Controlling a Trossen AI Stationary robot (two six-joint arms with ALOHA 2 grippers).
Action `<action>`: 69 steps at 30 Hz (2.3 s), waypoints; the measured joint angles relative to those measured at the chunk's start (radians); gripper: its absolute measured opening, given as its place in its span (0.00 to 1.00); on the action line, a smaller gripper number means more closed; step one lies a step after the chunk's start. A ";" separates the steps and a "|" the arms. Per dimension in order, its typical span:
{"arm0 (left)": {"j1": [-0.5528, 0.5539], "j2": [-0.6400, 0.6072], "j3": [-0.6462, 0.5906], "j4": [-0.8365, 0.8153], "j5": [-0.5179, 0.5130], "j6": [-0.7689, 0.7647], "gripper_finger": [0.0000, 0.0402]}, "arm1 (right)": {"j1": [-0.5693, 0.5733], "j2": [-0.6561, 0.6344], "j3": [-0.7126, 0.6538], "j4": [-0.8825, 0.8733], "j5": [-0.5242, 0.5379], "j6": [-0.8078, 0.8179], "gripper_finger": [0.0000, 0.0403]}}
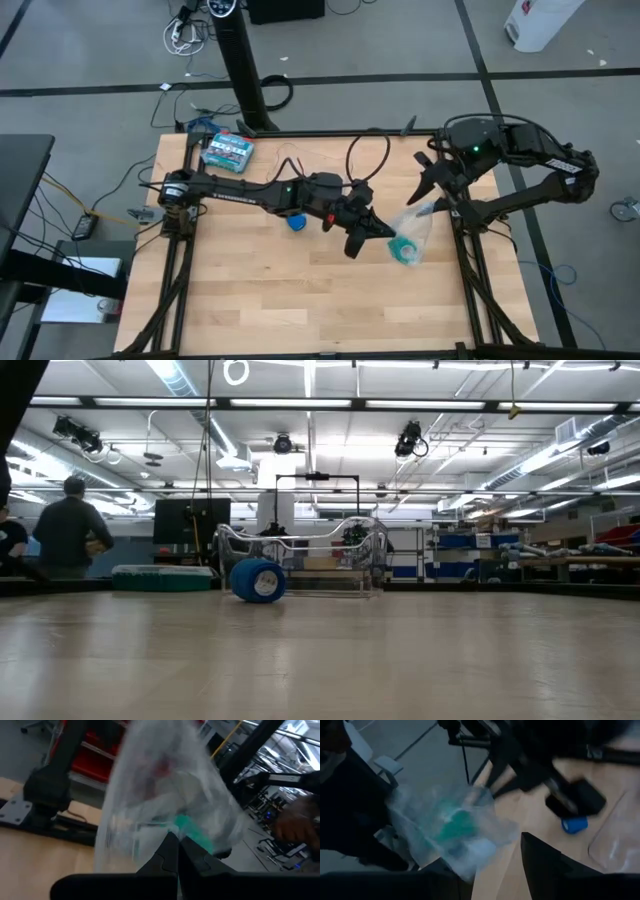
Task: Roll bandage
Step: Open the transparent zip bag
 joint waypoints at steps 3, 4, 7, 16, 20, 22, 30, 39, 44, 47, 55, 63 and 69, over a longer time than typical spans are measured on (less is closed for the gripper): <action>0.018 0.000 0.000 -0.009 0.011 -0.014 0.00 | 0.018 0.008 0.000 0.036 0.013 0.002 0.34; 0.022 0.000 0.000 -0.009 0.016 -0.017 0.00 | 0.022 0.010 0.000 0.033 0.020 0.003 0.32; 0.035 0.000 0.000 -0.011 0.034 -0.031 0.01 | 0.024 0.015 0.000 0.006 0.024 0.017 0.19; 0.072 -0.007 0.000 -0.109 0.106 -0.068 0.01 | 0.024 0.013 0.000 -0.004 0.030 0.059 0.00; 0.079 -0.040 0.001 -0.127 0.079 -0.036 0.02 | 0.024 0.002 0.000 -0.027 0.034 0.088 0.00; 0.081 -0.056 0.001 -0.145 0.071 -0.003 0.02 | 0.024 -0.004 0.000 -0.041 0.041 0.081 0.00; 0.082 -0.077 0.001 -0.221 0.065 0.094 0.01 | 0.024 0.022 0.001 -0.068 0.055 0.153 0.05; 0.077 -0.076 0.001 -0.244 0.105 0.107 0.01 | 0.030 0.025 0.001 -0.088 0.175 0.073 0.21; 0.074 -0.076 0.001 -0.277 0.041 0.102 0.00 | 0.018 0.000 0.001 -0.111 0.232 0.226 0.32; 0.070 -0.074 0.019 -0.376 -0.044 0.139 0.00 | -0.010 -0.011 0.001 -0.146 0.211 0.355 0.34; 0.056 -0.075 0.106 -0.556 -0.232 0.299 0.00 | -0.058 -0.004 0.001 -0.142 0.124 0.605 0.32; 0.029 -0.075 0.165 -0.643 -0.377 0.405 0.00 | -0.127 -0.020 0.002 -0.071 0.148 0.740 0.32; 0.019 -0.075 0.173 -0.657 -0.401 0.411 0.00 | -0.186 -0.008 0.001 -0.007 0.115 0.773 0.32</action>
